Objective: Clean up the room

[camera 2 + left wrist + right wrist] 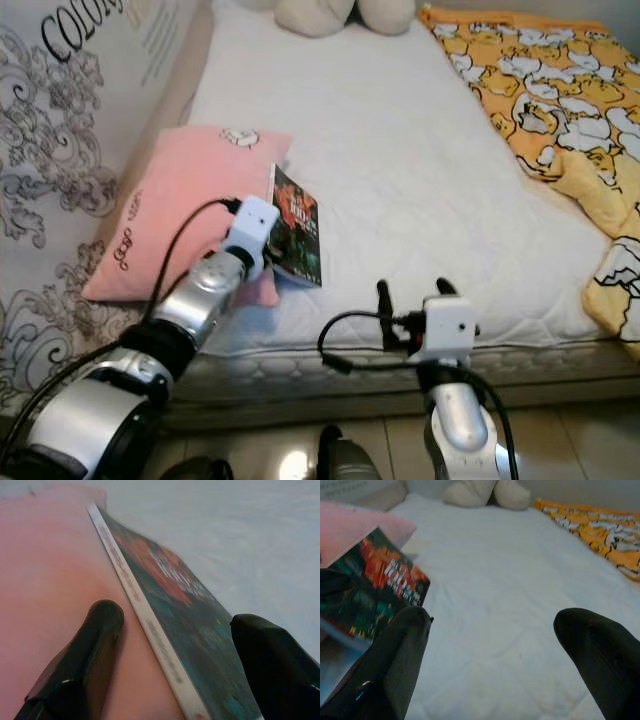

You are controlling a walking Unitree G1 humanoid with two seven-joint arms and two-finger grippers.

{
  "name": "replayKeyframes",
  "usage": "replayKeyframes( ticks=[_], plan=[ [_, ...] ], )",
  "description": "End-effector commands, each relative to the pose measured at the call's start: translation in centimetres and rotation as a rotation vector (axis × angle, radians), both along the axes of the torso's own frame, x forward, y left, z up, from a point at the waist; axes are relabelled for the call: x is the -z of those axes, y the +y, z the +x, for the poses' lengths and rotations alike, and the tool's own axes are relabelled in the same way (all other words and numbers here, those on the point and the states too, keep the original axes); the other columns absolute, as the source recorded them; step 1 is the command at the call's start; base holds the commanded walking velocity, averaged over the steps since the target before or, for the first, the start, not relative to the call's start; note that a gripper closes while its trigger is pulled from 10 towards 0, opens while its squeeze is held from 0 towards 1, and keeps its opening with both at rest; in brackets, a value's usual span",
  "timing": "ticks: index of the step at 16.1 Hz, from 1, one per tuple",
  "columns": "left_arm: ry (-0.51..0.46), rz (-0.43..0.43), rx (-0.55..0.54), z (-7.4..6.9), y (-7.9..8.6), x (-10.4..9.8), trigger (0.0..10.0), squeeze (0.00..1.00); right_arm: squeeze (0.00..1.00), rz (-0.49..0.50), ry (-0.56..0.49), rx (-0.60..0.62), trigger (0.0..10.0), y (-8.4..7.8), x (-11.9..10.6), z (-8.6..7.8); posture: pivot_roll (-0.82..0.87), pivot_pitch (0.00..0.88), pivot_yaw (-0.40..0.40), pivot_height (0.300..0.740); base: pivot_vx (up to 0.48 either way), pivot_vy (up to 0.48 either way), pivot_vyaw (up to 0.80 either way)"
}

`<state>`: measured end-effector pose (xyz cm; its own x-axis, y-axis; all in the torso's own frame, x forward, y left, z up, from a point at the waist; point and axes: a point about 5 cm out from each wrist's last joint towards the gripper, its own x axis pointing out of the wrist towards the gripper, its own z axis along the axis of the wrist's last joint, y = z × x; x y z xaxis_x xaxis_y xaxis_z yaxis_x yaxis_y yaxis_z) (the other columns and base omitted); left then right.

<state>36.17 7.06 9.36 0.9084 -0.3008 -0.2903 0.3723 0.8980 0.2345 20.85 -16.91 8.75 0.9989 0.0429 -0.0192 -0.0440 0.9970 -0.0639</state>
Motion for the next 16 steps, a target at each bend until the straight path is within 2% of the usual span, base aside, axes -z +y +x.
replayKeyframes(
  ticks=[1, 3, 6, 7, 8, 10, 13, 16],
  plan=[
    [0.035, 0.002, -0.035, -0.1, -0.2, 0.6, 10.0, 0.0, 0.18, 0.006, 0.023, -0.008, 10.0, 0.0, 0.0, -0.8, -0.17, 0.199, -0.03, 0.74, 0.0, 0.0, 0.0],
    [0.079, -0.053, -0.037, -0.2, -1.2, 0.9, 10.0, 0.0, 0.18, 0.015, 0.052, 0.003, 10.0, 0.0, 0.2, -1.8, -0.18, 0.213, -0.018, 0.74, 0.0, 0.0, 0.0],
    [0.117, -0.06, -0.038, -0.4, -1.6, 1.2, 10.0, 0.0, 0.18, 0.024, 0.065, 0.014, 10.0, 0.0, 0.3, -2.1, -0.18, 0.218, -0.009, 0.74, 0.0, 0.0, 0.0],
    [0.153, -0.099, -0.056, -0.5, -1.6, 1.4, 0.0, 0.0, 0.18, 0.03, 0.07, 0.016, 10.0, 0.1, 0.3, -2.1, -0.18, 0.218, -0.008, 0.74, 0.0, 0.0, 0.0],
    [0.153, -0.099, -0.056, -0.5, -1.6, 1.4, 0.0, 0.0, 0.18, 0.03, 0.07, 0.016, 10.0, 0.1, 0.3, -2.1, -0.18, 0.218, -0.008, 0.74, 0.0, 0.0, 0.0],
    [0.196, -0.306, -0.056, -0.2, -2.2, 0.7, 0.0, 0.0, 0.18, 0.039, 0.084, 0.018, 10.0, 0.2, 0.4, -2.1, -0.17, 0.216, -0.008, 0.74, 0.0, 0.0, 0.0],
    [0.237, -0.472, -0.047, -0.1, -2.5, 0.3, 0.0, 0.0, 0.18, 0.051, 0.094, 0.025, 10.0, 0.1, 0.4, -1.9, -0.16, 0.217, -0.009, 0.74, 0.0, 0.0, 0.0],
    [0.244, -0.528, -0.006, -0.2, -2.9, 0.3, 0.0, 0.0, 0.18, 0.057, 0.101, 0.021, 10.0, 0.3, 0.6, -1.9, -0.16, 0.221, -0.007, 0.74, 0.0, 0.0, 0.0]
  ],
)
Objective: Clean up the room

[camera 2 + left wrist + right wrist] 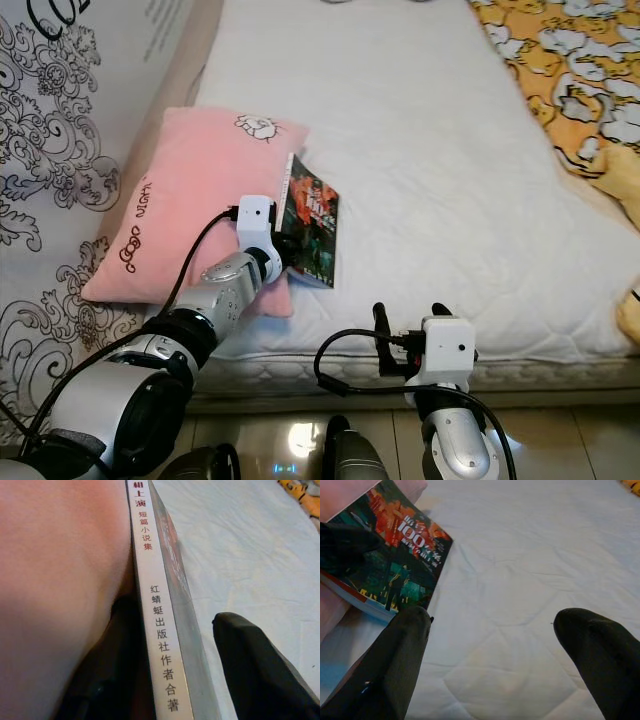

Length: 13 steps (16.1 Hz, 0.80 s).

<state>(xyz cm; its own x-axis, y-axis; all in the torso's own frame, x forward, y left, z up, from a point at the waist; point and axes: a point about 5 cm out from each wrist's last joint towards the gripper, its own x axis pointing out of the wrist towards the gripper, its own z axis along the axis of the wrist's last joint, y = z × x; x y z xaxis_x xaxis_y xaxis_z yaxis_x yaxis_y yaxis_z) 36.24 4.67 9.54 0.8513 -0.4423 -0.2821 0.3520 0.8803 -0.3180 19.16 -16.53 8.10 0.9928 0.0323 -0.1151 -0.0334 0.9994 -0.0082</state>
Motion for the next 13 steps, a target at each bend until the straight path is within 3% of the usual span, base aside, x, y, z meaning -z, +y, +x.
replayKeyframes(
  ticks=[1, 5, 6, 7, 9, 11, 12, 13],
  plan=[
    [0.029, -0.02, 0.029, -0.4, -0.6, 0.4, 0.0, 0.0, 0.18, 0.006, 0.006, 0.006, 10.0, 0.0, 0.0, -0.2, -0.16, 0.221, -0.006, 0.74, 0.0, 0.0, 0.0],
    [0.037, -0.095, 0.114, -0.8, -2.0, 0.2, 0.0, 0.0, 0.18, 0.01, 0.018, 0.003, 10.0, 0.0, 0.2, -0.3, -0.16, 0.22, -0.004, 0.74, 0.0, 0.0, 0.0],
    [0.069, -0.187, 0.143, -1.0, -2.8, 0.0, 0.0, 0.0, 0.19, 0.008, 0.021, 0.004, 10.0, -0.1, 0.2, -0.2, -0.16, 0.217, 0.0, 0.74, 0.0, 0.0, 0.0],
    [0.078, -0.214, 0.15, -1.1, -3.0, -0.1, 0.0, 0.0, 0.19, 0.008, 0.022, 0.005, 10.0, -0.1, 0.3, -0.2, -0.16, 0.217, 0.0, 0.74, 0.0, 0.0, 0.0],
    [0.147, -0.519, 0.194, -1.5, -4.8, -1.5, 0.0, 0.0, 0.19, 0.009, 0.017, 0.014, 10.0, -0.2, 0.2, -0.1, -0.16, 0.209, 0.01, 0.74, 0.0, 0.0, 0.0],
    [0.173, -0.634, 0.189, -1.4, -4.7, -1.9, 0.0, 0.0, 0.19, 0.012, 0.016, 0.018, 10.0, -0.1, 0.3, 0.0, -0.15, 0.205, 0.014, 0.74, 0.0, 0.0, 0.0],
    [0.197, -0.631, 0.169, -1.5, -4.3, -1.4, 0.0, 0.0, 0.19, 0.014, 0.015, 0.018, 10.0, -0.1, 0.3, 0.0, -0.15, 0.206, 0.014, 0.74, 0.0, 0.0, 0.0],
    [0.231, -0.557, 0.138, -1.7, -3.7, -0.3, 0.0, 0.0, 0.19, 0.017, 0.016, 0.015, 10.0, 0.0, 0.3, 0.1, -0.15, 0.205, 0.015, 0.74, 0.0, 0.0, 0.0]
  ],
)
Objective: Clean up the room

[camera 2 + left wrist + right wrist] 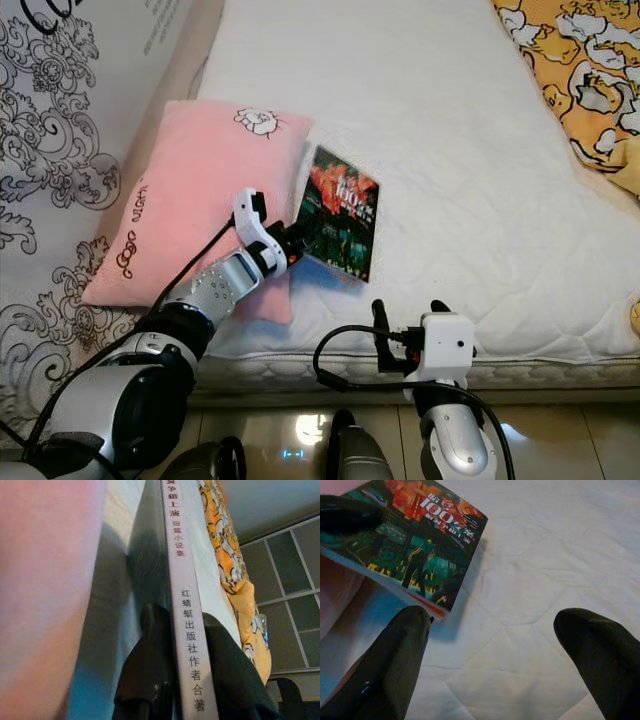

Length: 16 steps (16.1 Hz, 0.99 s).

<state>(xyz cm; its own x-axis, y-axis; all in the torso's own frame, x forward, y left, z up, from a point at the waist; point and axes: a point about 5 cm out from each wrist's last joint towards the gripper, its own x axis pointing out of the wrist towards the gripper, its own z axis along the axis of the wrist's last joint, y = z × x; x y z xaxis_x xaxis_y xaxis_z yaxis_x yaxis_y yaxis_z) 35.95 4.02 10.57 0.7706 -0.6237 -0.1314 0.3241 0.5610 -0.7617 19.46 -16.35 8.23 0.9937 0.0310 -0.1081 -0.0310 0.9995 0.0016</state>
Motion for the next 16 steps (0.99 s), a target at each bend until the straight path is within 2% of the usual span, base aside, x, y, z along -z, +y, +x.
replayKeyframes(
  ticks=[1, 2, 4, 5, 6, 7, 8, 9, 10, 11, 12, 14, 16],
  plan=[
    [0.084, 0.02, 0.052, -1.5, -2.8, 1.5, 0.0, 0.0, 0.19, 0.008, 0.023, 0.01, 10.0, -0.1, 0.5, -0.3, -0.15, 0.207, 0.015, 0.74, 0.0, 0.0, 0.0],
    [0.124, 0.063, 0.025, -1.7, -2.6, 2.1, 0.0, 0.0, 0.18, 0.009, 0.025, 0.008, 10.0, -0.1, 0.5, -0.2, -0.15, 0.208, 0.014, 0.74, 0.0, 0.0, 0.0],
    [0.183, 0.083, -0.017, -1.9, -2.6, 2.7, 0.0, 0.0, 0.19, 0.009, 0.027, 0.007, 10.0, -0.1, 0.5, -0.2, -0.15, 0.21, 0.014, 0.74, 0.0, 0.0, 0.0],
    [0.242, 0.094, -0.028, -2.6, -3.5, 3.3, 0.0, 0.0, 0.19, 0.008, 0.03, 0.004, 10.0, -0.2, 0.6, -0.3, -0.15, 0.211, 0.013, 0.74, 0.0, 0.0, 0.0],
    [0.261, 0.103, -0.023, -3.0, -4.2, 3.5, 0.0, 0.0, 0.19, 0.007, 0.032, 0.003, 10.0, -0.2, 0.6, -0.3, -0.15, 0.211, 0.013, 0.74, 0.0, 0.0, 0.0],
    [0.288, 0.127, -0.051, -3.3, -4.8, 3.8, 10.0, 0.0, 0.19, 0.006, 0.033, 0.0, 10.0, -0.2, 0.6, -0.3, -0.16, 0.209, 0.012, 0.74, 0.0, 0.0, 0.0],
    [0.3, 0.143, -0.072, -3.5, -5.1, 3.8, 10.0, 0.0, 0.19, 0.005, 0.034, -0.001, 10.0, -0.2, 0.6, -0.3, -0.16, 0.209, 0.011, 0.74, 0.0, 0.0, 0.0],
    [0.305, 0.15, -0.114, -3.6, -5.6, 3.6, 10.0, 0.12, 0.19, 0.004, 0.034, -0.003, 10.0, -0.2, 0.6, -0.3, -0.16, 0.208, 0.011, 0.74, 0.0, 0.0, 0.0],
    [0.3, 0.158, -0.107, -3.9, -6.5, 3.2, 10.0, 1.0, 0.18, 0.002, 0.034, -0.005, 10.0, -0.2, 0.6, -0.2, -0.16, 0.204, 0.009, 0.74, 0.0, 0.0, 0.0],
    [0.291, 0.174, -0.103, -4.2, -7.0, 2.7, 10.0, 1.0, 0.18, 0.001, 0.034, -0.008, 10.0, -0.3, 0.6, 0.0, -0.15, 0.2, 0.005, 0.74, 0.0, 0.0, 0.0],
    [0.243, 0.192, -0.038, -4.5, -7.5, 1.5, 10.0, 1.0, 0.19, -0.001, 0.028, -0.016, 10.0, -0.2, 0.5, 0.3, -0.15, 0.19, 0.002, 0.74, 0.0, 0.0, 0.0],
    [0.219, 0.206, 0.01, -4.5, -7.3, 0.4, 10.0, 1.0, 0.19, -0.004, 0.021, -0.024, 10.0, -0.3, 0.4, 0.7, -0.14, 0.173, -0.002, 0.74, 0.0, 0.0, 0.0],
    [0.189, 0.194, 0.11, -5.0, -7.2, -1.6, 10.0, 1.0, 0.18, -0.001, 0.004, -0.039, 10.0, -0.2, 0.4, 1.9, -0.1, 0.138, -0.007, 0.74, 0.0, 0.0, 0.0]
  ],
)
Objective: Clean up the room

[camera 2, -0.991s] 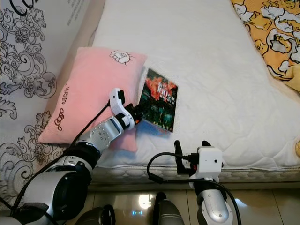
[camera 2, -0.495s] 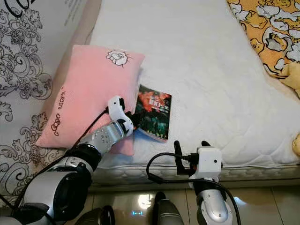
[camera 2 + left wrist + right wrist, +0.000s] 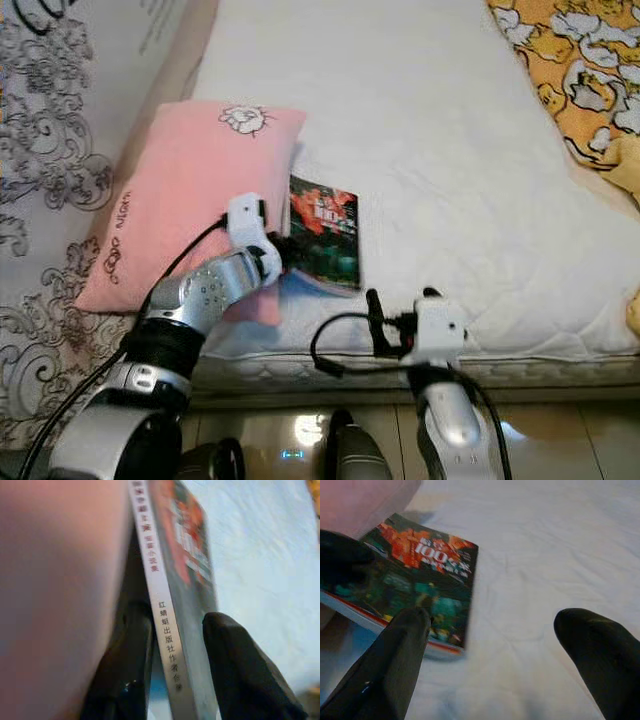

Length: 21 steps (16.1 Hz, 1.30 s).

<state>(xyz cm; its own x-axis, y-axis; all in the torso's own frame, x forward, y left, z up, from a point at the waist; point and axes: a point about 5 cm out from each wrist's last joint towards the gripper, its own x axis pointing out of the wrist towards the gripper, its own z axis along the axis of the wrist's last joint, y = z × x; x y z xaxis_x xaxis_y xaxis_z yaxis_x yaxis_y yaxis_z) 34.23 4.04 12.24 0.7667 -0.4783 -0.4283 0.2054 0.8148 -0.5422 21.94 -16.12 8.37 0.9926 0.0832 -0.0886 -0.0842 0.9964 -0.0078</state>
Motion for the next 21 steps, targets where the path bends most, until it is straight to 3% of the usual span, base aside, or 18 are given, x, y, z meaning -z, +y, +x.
replayKeyframes(
  ticks=[1, 3, 4, 6, 7, 8, 9, 11, 12, 14, 15, 17, 19, 21],
  plan=[
    [0.082, -0.175, 0.174, -3.8, -7.3, -0.5, 10.0, 1.0, 0.19, 0.013, 0.014, -0.003, 10.0, -0.1, 0.5, 0.3, -0.08, 0.12, -0.013, 0.74, 0.0, 0.0, 0.0],
    [0.051, -0.175, 0.216, -4.1, -6.8, -1.2, 10.0, 1.0, 0.19, 0.02, -0.001, -0.035, 10.0, 0.6, 0.5, 1.5, -0.05, 0.082, -0.022, 0.74, 0.0, 0.0, 0.0],
    [-0.04, -0.149, 0.227, -3.7, -5.3, -2.5, 10.0, 1.0, 0.19, 0.023, -0.02, -0.053, 10.0, 1.0, 0.2, 2.4, -0.03, 0.054, -0.026, 0.74, 0.0, 0.0, 0.0],
    [-0.241, 0.041, 0.223, -2.4, -2.1, -3.4, 10.0, 1.0, 0.18, 0.022, -0.045, -0.061, 10.0, 1.0, -0.2, 3.7, -0.01, 0.006, -0.029, 0.74, 0.0, 0.0, 0.0],
    [-0.392, 0.269, 0.2, -1.3, 0.6, -3.1, 10.0, 0.56, 0.19, 0.024, -0.064, -0.059, 10.0, 1.0, -0.4, 4.6, 0.0, 0.0, -0.029, 0.74, 0.0, 0.0, 0.0],
    [-0.428, 0.32, 0.181, -0.9, 1.8, -3.1, 10.0, 0.06, 0.19, 0.024, -0.075, -0.059, 10.0, 1.0, -0.6, 5.0, 0.0, 0.0, -0.029, 0.74, 0.0, 0.0, 0.0],
    [-0.54, 0.46, 0.155, 0.1, 3.5, -3.6, 10.0, 0.0, 0.18, 0.027, -0.091, -0.057, 10.0, 1.1, -0.8, 5.7, 0.01, 0.0, -0.03, 0.74, 0.0, 0.0, 0.0],
    [-0.694, 0.632, 0.067, 1.4, 5.7, -5.4, 10.0, 0.0, 0.18, 0.03, -0.101, -0.067, 10.0, 1.6, -0.8, 6.3, 0.02, 0.0, -0.026, 0.74, 0.0, 0.0, 0.0],
    [-0.736, 0.633, 0.013, 1.6, 6.3, -6.1, 10.0, 0.0, 0.19, 0.036, -0.109, -0.074, 10.0, 1.9, -0.7, 6.5, 0.03, 0.0, -0.02, 0.74, 0.0, 0.0, 0.0],
    [-0.774, 0.45, -0.066, 0.6, 6.9, -7.0, 10.0, 0.0, 0.19, 0.068, -0.153, -0.058, 10.0, 2.1, -1.1, 6.5, 0.03, 0.0, -0.003, 0.74, 0.0, 0.0, 0.0],
    [-0.805, 0.437, -0.103, -0.2, 7.4, -7.0, 10.0, 0.0, 0.19, 0.086, -0.194, -0.015, 10.0, 1.7, -1.7, 6.5, 0.03, 0.0, 0.002, 0.74, 0.0, 0.0, 0.0],
    [-0.833, 0.512, -0.093, -2.6, 8.6, -4.9, 10.0, 0.0, 0.18, 0.049, -0.236, 0.095, 10.0, -0.1, -2.2, 5.9, 0.02, 0.0, 0.005, 0.74, 0.0, 0.0, 0.0],
    [-0.814, 0.527, -0.136, -3.9, 10.0, -3.3, 10.0, 0.0, 0.2, -0.046, -0.221, 0.137, 10.0, -1.4, -1.6, 4.9, 0.0, 0.0, 0.001, 0.74, 0.0, 0.0, -0.38],
    [-0.762, 0.505, -0.19, -3.6, 10.4, -2.5, 10.0, 0.0, 0.2, -0.065, -0.202, 0.164, 10.0, -2.1, -0.8, 4.4, 0.0, 0.0, 0.0, 0.74, 0.0, -0.437, -0.75]
  ],
)
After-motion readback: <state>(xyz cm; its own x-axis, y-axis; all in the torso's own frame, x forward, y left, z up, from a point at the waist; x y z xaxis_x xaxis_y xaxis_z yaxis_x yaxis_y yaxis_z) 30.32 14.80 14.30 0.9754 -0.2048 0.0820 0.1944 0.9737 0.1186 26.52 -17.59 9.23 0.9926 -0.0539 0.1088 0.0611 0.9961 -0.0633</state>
